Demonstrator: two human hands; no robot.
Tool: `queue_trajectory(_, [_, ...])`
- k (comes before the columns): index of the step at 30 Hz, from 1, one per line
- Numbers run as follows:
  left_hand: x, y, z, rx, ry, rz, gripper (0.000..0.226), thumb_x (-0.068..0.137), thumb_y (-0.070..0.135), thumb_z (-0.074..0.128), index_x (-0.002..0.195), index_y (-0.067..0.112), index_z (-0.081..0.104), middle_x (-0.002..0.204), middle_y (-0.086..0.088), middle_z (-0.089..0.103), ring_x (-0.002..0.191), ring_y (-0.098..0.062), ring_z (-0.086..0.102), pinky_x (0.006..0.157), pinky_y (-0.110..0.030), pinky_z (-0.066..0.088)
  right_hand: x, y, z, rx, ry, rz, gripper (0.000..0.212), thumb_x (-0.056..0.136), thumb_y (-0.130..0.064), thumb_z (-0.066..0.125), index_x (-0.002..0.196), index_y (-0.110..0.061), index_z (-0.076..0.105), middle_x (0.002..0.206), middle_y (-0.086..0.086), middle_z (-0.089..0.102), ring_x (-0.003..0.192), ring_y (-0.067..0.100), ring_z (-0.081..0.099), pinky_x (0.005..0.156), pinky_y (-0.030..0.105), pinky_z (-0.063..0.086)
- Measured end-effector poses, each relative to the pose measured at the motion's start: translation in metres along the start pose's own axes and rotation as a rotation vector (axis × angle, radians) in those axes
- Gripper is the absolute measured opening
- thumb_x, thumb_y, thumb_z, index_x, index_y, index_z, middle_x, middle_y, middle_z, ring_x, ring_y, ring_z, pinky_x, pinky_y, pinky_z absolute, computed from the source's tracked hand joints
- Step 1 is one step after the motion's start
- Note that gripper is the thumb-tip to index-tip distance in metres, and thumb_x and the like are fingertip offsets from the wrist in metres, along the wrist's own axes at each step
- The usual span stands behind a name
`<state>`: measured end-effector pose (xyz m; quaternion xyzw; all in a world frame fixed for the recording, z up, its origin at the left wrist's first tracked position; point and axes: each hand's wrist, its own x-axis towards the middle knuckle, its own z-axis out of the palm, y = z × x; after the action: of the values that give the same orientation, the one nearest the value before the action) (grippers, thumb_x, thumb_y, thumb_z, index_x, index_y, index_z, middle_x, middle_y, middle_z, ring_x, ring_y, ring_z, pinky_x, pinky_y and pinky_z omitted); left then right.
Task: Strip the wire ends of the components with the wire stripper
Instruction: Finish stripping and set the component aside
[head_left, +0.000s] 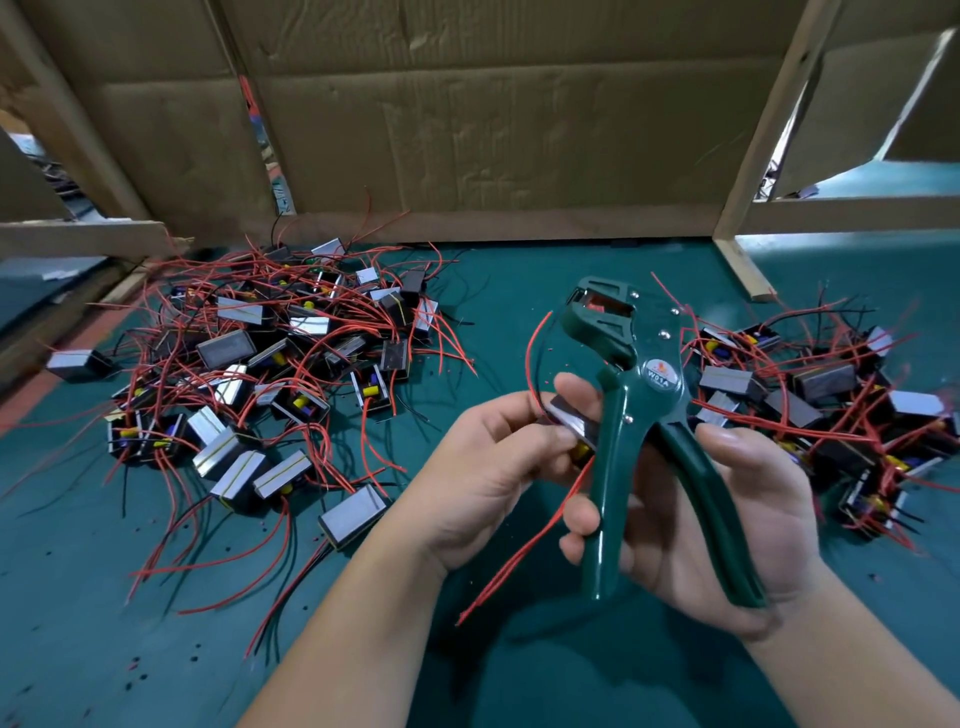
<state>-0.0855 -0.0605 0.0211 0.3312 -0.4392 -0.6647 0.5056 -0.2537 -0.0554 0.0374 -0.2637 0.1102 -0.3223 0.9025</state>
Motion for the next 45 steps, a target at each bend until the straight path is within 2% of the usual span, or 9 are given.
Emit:
queue_trajectory(8, [0.002,0.003,-0.011,0.591,0.265,0.316,0.013,0.082,0.019,0.062,0.095,0.015,0.063,0.088,-0.005,0.072,0.083,-0.023,0.068,0.082,-0.036,0.054,0.002,-0.004,-0.004,-0.068,0.097,-0.106,0.08,0.056,-0.029,0.084,0.131,-0.013,0.059,0.114,0.027,0.062,0.079,0.035,0.068,0.078,0.047,0.056])
queue_trajectory(15, [-0.006,0.01,-0.016,0.812,0.13,0.265,0.012,0.074,0.017,0.066,0.08,0.027,0.065,0.079,0.004,0.069,0.075,-0.007,0.064,0.076,-0.027,0.053,0.0,-0.014,-0.004,-0.242,0.223,-0.039,0.072,0.048,-0.033,0.089,0.111,-0.007,0.069,0.118,0.027,0.062,0.073,0.037,0.067,0.072,0.051,0.057])
queue_trajectory(20, [-0.013,0.007,-0.007,0.653,-0.225,-0.06,0.018,0.075,0.004,0.065,0.077,0.022,0.065,0.072,0.005,0.065,0.067,-0.011,0.057,0.067,-0.032,0.047,-0.008,-0.023,-0.002,-0.092,0.091,-0.11,0.068,0.059,-0.028,0.084,0.119,-0.004,0.065,0.135,0.033,0.048,0.074,0.034,0.067,0.072,0.047,0.057])
queue_trajectory(25, [-0.013,0.005,-0.006,0.64,-0.295,-0.137,0.017,0.078,-0.001,0.063,0.079,0.017,0.064,0.07,0.002,0.064,0.063,-0.009,0.057,0.061,-0.022,0.046,-0.007,-0.021,-0.005,-0.081,0.06,-0.177,0.081,0.062,-0.024,0.082,0.131,0.007,0.051,0.141,0.021,0.048,0.079,0.034,0.067,0.078,0.049,0.057])
queue_trajectory(28, [-0.012,0.009,-0.011,0.603,-0.17,-0.108,0.015,0.075,0.005,0.065,0.075,0.021,0.064,0.071,-0.002,0.064,0.068,-0.017,0.058,0.068,-0.033,0.048,-0.005,-0.019,-0.006,-0.156,0.12,-0.249,0.082,0.058,-0.025,0.084,0.129,0.004,0.055,0.131,0.019,0.057,0.08,0.033,0.068,0.079,0.049,0.056])
queue_trajectory(32, [-0.004,0.011,-0.016,0.567,0.141,0.024,0.025,0.084,-0.007,0.059,0.091,0.015,0.068,0.069,0.0,0.067,0.061,-0.015,0.064,0.067,-0.022,0.051,-0.004,-0.017,-0.005,-0.285,0.159,-0.28,0.085,0.057,-0.025,0.087,0.131,0.0,0.054,0.119,0.022,0.059,0.08,0.039,0.067,0.076,0.053,0.055])
queue_trajectory(35, [0.002,0.014,-0.016,0.34,0.375,0.034,0.033,0.088,-0.006,0.048,0.074,0.018,0.066,0.061,0.001,0.059,0.058,-0.027,0.064,0.063,-0.028,0.052,-0.002,-0.012,-0.003,-0.301,0.143,-0.247,0.086,0.058,-0.023,0.087,0.133,0.0,0.051,0.128,0.021,0.057,0.079,0.041,0.066,0.075,0.054,0.054])
queue_trajectory(41, [0.001,0.015,-0.014,-0.019,0.354,-0.136,0.027,0.091,-0.004,0.03,0.083,0.012,0.049,0.084,-0.008,0.062,0.061,-0.03,0.067,0.049,-0.036,0.055,0.003,-0.001,-0.001,-0.317,0.108,-0.185,0.072,0.061,-0.023,0.085,0.127,-0.007,0.06,0.112,0.021,0.065,0.08,0.04,0.066,0.077,0.055,0.053])
queue_trajectory(45, [-0.001,0.02,-0.018,-0.143,0.331,-0.124,0.024,0.083,0.004,0.031,0.083,0.015,0.053,0.066,-0.005,0.051,0.059,-0.027,0.062,0.05,-0.035,0.054,0.004,0.002,-0.001,-0.309,0.108,-0.173,0.069,0.063,-0.023,0.083,0.126,-0.007,0.061,0.11,0.021,0.065,0.081,0.041,0.065,0.078,0.057,0.051])
